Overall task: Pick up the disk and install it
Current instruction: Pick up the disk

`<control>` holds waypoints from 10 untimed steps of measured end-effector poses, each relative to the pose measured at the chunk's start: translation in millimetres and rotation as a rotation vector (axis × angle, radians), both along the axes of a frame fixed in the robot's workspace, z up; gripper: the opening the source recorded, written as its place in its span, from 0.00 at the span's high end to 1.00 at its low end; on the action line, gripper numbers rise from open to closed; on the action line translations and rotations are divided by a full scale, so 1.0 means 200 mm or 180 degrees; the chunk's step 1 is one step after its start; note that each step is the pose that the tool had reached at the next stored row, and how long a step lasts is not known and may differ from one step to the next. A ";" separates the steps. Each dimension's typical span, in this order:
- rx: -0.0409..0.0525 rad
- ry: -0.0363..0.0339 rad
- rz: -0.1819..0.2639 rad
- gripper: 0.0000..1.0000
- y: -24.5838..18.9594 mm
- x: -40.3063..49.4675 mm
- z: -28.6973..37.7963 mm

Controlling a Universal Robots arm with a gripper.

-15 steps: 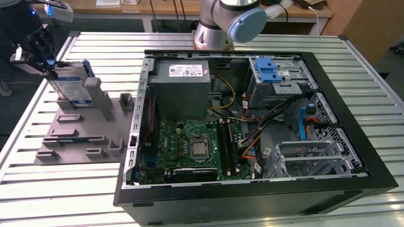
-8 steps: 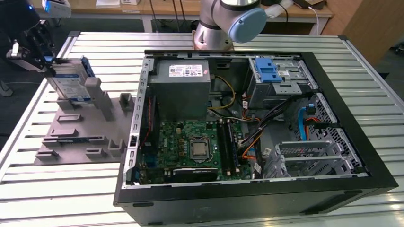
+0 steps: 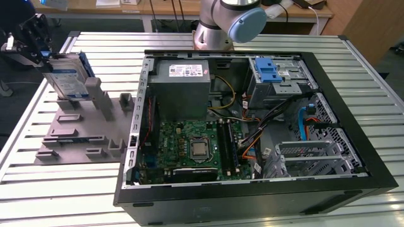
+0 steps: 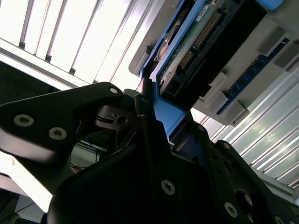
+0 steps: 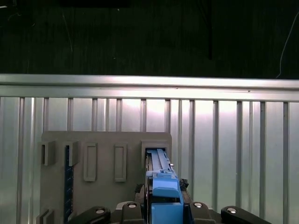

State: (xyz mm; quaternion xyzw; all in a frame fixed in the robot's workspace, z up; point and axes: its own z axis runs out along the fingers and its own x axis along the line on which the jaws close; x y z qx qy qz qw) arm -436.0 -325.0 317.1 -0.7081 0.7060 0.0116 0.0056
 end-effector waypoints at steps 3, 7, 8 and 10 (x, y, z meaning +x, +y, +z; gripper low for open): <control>0.0000 0.0000 0.0000 0.64 0.000 0.000 0.023; 0.0000 0.0000 0.0000 0.64 0.000 0.000 0.051; 0.0000 0.0000 0.0000 0.64 0.000 0.000 0.057; 0.0000 0.0000 0.0000 0.64 0.000 0.000 0.069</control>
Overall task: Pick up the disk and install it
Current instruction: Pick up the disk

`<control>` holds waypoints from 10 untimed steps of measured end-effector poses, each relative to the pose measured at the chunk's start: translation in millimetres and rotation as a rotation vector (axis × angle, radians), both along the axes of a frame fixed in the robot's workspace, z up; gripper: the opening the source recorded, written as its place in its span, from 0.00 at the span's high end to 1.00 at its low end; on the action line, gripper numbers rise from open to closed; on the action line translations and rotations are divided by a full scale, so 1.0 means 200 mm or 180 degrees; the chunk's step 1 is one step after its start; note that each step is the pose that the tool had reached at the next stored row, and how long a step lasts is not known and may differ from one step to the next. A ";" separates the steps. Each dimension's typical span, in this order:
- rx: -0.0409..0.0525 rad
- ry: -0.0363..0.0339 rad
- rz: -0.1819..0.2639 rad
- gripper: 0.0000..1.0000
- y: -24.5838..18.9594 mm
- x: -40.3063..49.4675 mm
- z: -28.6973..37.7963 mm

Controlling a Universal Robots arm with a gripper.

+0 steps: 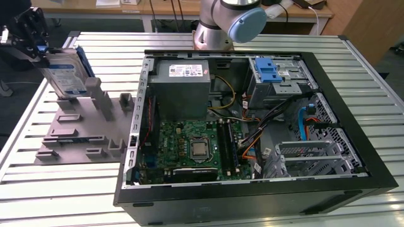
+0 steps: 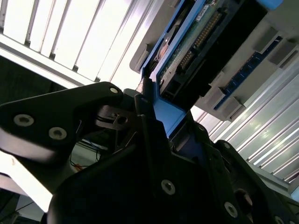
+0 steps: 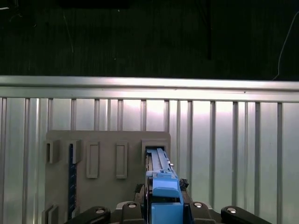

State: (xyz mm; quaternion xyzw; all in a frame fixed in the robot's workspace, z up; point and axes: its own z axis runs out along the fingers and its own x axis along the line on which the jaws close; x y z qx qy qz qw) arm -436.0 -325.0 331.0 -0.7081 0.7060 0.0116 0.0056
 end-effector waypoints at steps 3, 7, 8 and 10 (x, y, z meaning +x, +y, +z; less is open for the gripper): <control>0.0000 0.0000 0.0000 0.64 0.000 0.000 0.018; 0.0000 0.0000 0.0000 0.64 0.000 0.000 0.042; 0.0000 0.0000 0.0000 0.64 0.000 0.000 0.048; 0.0000 0.0000 0.0000 0.64 0.000 0.000 0.060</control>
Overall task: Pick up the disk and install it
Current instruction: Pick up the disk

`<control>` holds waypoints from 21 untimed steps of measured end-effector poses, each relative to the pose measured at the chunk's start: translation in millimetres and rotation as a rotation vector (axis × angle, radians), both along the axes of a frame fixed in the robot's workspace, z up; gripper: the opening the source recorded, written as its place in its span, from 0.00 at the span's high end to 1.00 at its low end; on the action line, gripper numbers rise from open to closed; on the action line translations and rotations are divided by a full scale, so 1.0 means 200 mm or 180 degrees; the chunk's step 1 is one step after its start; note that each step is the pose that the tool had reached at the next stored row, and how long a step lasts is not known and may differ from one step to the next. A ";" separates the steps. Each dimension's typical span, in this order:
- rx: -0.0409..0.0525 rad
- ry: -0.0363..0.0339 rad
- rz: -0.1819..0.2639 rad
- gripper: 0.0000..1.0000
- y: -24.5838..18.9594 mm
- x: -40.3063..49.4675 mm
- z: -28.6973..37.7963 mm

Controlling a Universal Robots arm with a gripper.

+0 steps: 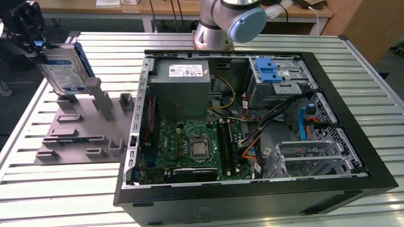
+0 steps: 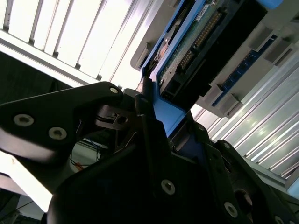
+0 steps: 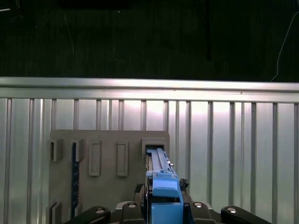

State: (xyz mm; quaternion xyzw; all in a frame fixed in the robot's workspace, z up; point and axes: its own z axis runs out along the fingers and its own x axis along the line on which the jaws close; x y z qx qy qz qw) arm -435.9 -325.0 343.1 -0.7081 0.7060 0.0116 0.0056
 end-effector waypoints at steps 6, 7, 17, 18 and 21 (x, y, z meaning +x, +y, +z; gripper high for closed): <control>0.0000 0.0000 0.0000 0.64 0.000 0.000 0.031; 0.0000 0.0000 0.0000 0.64 0.000 0.000 0.036; 0.0000 0.0000 0.0000 0.64 0.000 0.000 0.094; 0.0000 0.0000 0.0000 0.64 0.000 0.000 0.100; 0.0000 0.0000 0.0000 0.64 0.000 0.000 0.110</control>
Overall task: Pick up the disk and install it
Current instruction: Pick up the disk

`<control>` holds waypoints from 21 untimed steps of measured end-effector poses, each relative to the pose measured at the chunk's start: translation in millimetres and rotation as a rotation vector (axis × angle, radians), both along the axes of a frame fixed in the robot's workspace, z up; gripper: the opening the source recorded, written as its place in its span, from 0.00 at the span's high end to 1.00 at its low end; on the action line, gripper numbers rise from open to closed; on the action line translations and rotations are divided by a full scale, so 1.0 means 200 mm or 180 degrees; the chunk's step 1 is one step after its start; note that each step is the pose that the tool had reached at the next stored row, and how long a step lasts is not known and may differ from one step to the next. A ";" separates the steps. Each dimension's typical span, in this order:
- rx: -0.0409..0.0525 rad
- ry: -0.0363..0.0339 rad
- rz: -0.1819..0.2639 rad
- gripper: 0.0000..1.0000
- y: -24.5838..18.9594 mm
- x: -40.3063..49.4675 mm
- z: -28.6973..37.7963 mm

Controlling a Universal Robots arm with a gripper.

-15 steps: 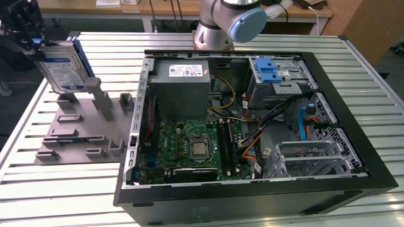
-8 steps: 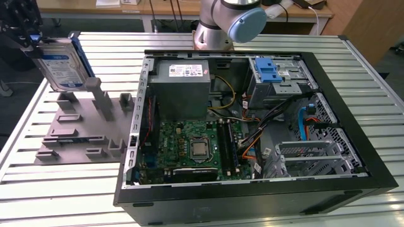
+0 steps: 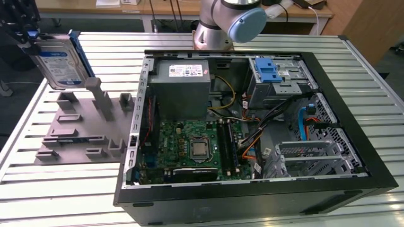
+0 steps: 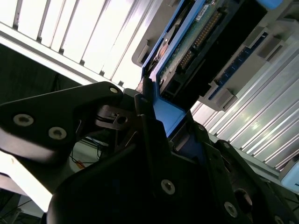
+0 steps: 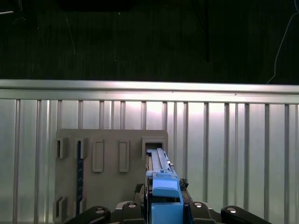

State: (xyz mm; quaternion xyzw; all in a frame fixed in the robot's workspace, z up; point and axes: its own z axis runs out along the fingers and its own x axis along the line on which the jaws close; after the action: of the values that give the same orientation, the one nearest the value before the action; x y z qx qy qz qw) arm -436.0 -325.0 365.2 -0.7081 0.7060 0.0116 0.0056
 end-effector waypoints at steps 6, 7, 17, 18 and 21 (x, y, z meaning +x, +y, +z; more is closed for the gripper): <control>-0.0006 0.0000 0.0000 0.64 0.000 0.000 0.001; -0.0006 0.0000 0.0000 0.64 0.000 0.000 0.001; -0.0006 0.0000 0.0000 0.64 0.000 0.000 0.035; -0.0006 0.0000 0.0000 0.64 0.000 0.000 0.041; -0.0006 0.0000 0.0000 0.64 0.000 0.000 0.059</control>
State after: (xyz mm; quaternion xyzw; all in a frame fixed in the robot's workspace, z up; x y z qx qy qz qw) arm -436.0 -325.0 377.0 -0.7081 0.7060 0.0109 0.0049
